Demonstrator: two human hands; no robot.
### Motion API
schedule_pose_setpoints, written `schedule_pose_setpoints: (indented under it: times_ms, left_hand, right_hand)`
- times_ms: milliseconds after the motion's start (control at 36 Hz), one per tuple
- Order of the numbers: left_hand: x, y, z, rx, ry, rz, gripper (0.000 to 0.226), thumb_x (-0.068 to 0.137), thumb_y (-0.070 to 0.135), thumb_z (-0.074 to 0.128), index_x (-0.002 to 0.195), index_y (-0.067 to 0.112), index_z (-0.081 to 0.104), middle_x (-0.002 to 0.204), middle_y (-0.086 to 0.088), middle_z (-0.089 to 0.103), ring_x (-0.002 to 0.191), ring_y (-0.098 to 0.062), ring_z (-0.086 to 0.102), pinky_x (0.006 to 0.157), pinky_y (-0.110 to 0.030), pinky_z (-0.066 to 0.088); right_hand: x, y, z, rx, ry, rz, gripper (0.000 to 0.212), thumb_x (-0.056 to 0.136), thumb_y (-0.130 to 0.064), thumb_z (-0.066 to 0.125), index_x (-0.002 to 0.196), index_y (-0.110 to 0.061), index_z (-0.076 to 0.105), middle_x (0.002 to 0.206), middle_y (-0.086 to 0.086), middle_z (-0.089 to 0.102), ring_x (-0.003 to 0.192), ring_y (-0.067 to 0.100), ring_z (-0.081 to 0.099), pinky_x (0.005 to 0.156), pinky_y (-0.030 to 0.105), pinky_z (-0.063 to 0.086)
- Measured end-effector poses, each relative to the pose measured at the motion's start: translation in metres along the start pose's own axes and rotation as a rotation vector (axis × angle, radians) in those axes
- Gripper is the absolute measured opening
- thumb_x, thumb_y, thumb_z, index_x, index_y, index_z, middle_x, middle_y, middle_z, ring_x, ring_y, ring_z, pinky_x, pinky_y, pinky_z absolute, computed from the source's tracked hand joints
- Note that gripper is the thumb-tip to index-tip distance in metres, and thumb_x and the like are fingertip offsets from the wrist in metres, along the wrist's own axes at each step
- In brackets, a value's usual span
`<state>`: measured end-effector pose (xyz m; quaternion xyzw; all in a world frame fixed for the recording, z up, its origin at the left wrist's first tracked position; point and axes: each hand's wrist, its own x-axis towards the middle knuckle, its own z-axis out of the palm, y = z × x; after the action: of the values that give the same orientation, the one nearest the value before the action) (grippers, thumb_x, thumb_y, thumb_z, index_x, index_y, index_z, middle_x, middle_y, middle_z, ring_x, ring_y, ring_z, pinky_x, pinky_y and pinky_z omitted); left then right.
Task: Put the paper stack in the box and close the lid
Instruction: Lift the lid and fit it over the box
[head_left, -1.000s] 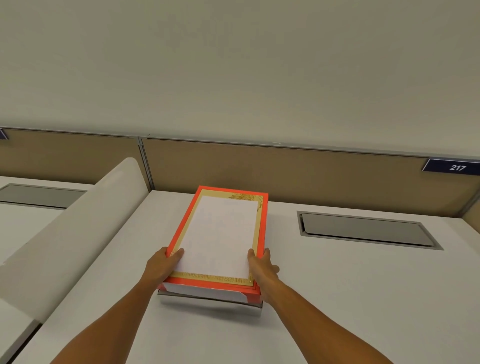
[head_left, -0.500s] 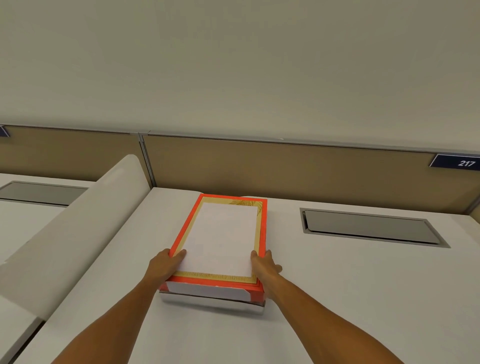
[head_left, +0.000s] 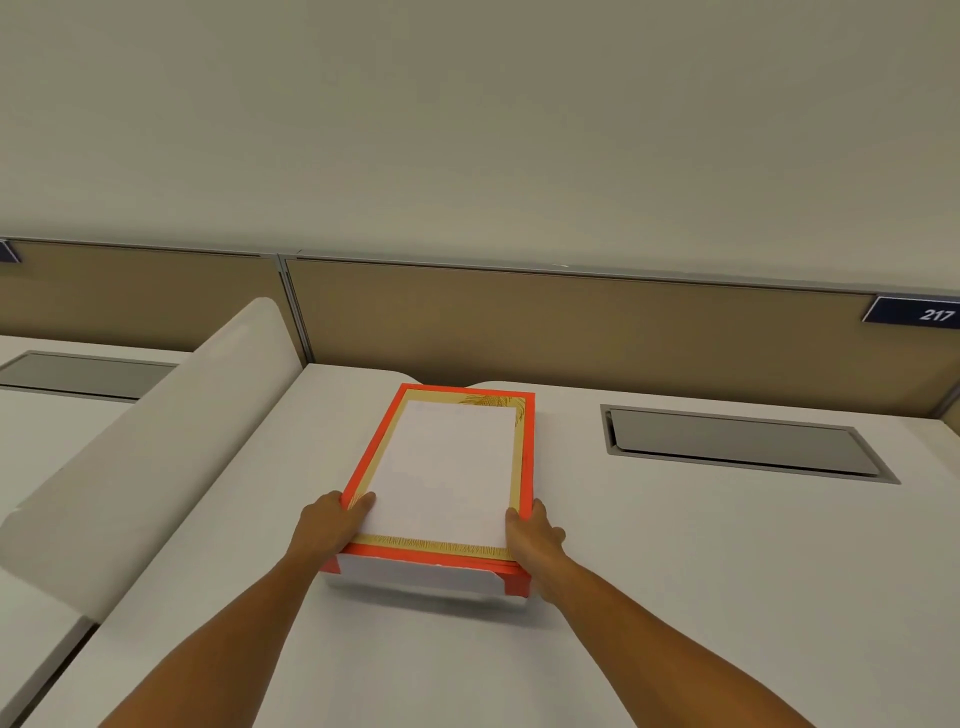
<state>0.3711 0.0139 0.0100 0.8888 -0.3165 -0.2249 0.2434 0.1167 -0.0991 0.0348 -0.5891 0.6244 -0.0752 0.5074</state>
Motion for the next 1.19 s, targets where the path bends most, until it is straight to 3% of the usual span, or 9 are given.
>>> schedule_pose_setpoints:
  times_ms: [139,278,417,583,722,833,944,1056,1194]
  left_hand:
    - [-0.004,-0.004,0.003,0.006,0.035,0.008,0.044,0.092,0.059,0.047,0.106,0.018,0.054,0.1,-0.002,0.063,0.082,-0.02,0.062,0.075,-0.032,0.05]
    - [-0.006,-0.003,0.006,0.004,0.04,-0.006,0.046,0.093,0.059,0.047,0.11,0.017,0.054,0.101,-0.002,0.062,0.084,-0.021,0.063,0.079,-0.036,0.052]
    - [-0.005,0.001,0.003,0.029,0.026,-0.059,0.049,0.092,0.061,0.045,0.109,0.016,0.055,0.104,-0.005,0.065,0.088,-0.023,0.065,0.085,-0.041,0.054]
    - [-0.002,0.003,0.002,0.113,0.064,-0.094,0.059,0.091,0.066,0.041,0.115,0.015,0.056,0.102,-0.003,0.063,0.086,-0.022,0.063,0.079,-0.039,0.053]
    - [0.0,0.009,0.009,0.111,0.127,0.033,0.067,0.091,0.062,0.047,0.137,0.014,0.046,0.132,-0.01,0.057,0.114,-0.031,0.061,0.095,-0.047,0.051]
    - [0.003,0.018,0.016,0.208,0.124,0.18,0.08,0.089,0.065,0.047,0.15,0.018,0.027,0.156,-0.009,0.035,0.14,-0.033,0.039,0.11,-0.052,0.038]
    - [0.007,0.026,0.024,0.363,0.081,0.288,0.085,0.087,0.071,0.039,0.154,0.023,0.019,0.164,-0.004,0.019,0.15,-0.032,0.019,0.12,-0.053,0.022]
    - [0.013,0.033,0.03,0.444,0.004,0.411,0.083,0.087,0.074,0.029,0.155,0.029,0.016,0.166,0.0,0.011,0.153,-0.028,0.007,0.123,-0.052,0.007]
    - [0.019,0.038,0.037,0.544,0.0,0.463,0.089,0.081,0.079,0.013,0.156,0.031,0.013,0.166,0.002,0.005,0.153,-0.028,0.0,0.122,-0.051,-0.002]
  right_hand:
    - [-0.004,0.008,-0.001,-0.023,0.003,-0.046,0.06,0.104,-0.047,0.034,0.157,-0.027,0.014,0.149,0.011,0.035,0.127,0.029,0.05,0.087,0.035,0.049]
    - [-0.006,0.008,-0.002,-0.055,0.004,-0.071,0.058,0.104,-0.047,0.035,0.155,-0.025,0.02,0.147,0.009,0.043,0.126,0.029,0.054,0.101,0.042,0.052]
    - [-0.006,0.009,-0.003,-0.081,-0.009,-0.039,0.055,0.103,-0.046,0.038,0.15,-0.019,0.028,0.141,0.009,0.048,0.118,0.027,0.058,0.099,0.04,0.054]
    - [-0.006,0.016,0.005,-0.137,0.021,0.004,0.066,0.1,-0.052,0.04,0.153,-0.018,0.02,0.147,0.012,0.036,0.126,0.029,0.051,0.098,0.038,0.052]
    - [0.0,0.016,0.014,-0.249,0.158,-0.11,0.079,0.095,-0.059,0.046,0.155,-0.021,0.013,0.151,0.01,0.033,0.134,0.03,0.046,0.103,0.044,0.051]
    - [0.005,0.008,0.02,-0.459,0.243,-0.374,0.08,0.093,-0.062,0.044,0.157,-0.027,0.01,0.164,0.005,0.017,0.149,0.03,0.026,0.117,0.048,0.032]
    - [0.014,-0.001,0.025,-0.686,0.163,-0.544,0.076,0.094,-0.065,0.036,0.158,-0.033,0.009,0.168,0.002,0.0,0.155,0.031,0.003,0.123,0.049,0.01]
    - [0.029,-0.005,0.026,-0.823,0.127,-0.601,0.079,0.095,-0.067,0.028,0.159,-0.031,0.002,0.168,0.003,-0.008,0.155,0.031,-0.009,0.124,0.049,-0.001]
    - [0.043,-0.007,0.028,-0.866,0.162,-0.599,0.08,0.091,-0.074,0.018,0.159,-0.036,0.0,0.168,0.001,-0.007,0.154,0.035,-0.01,0.123,0.053,-0.005]
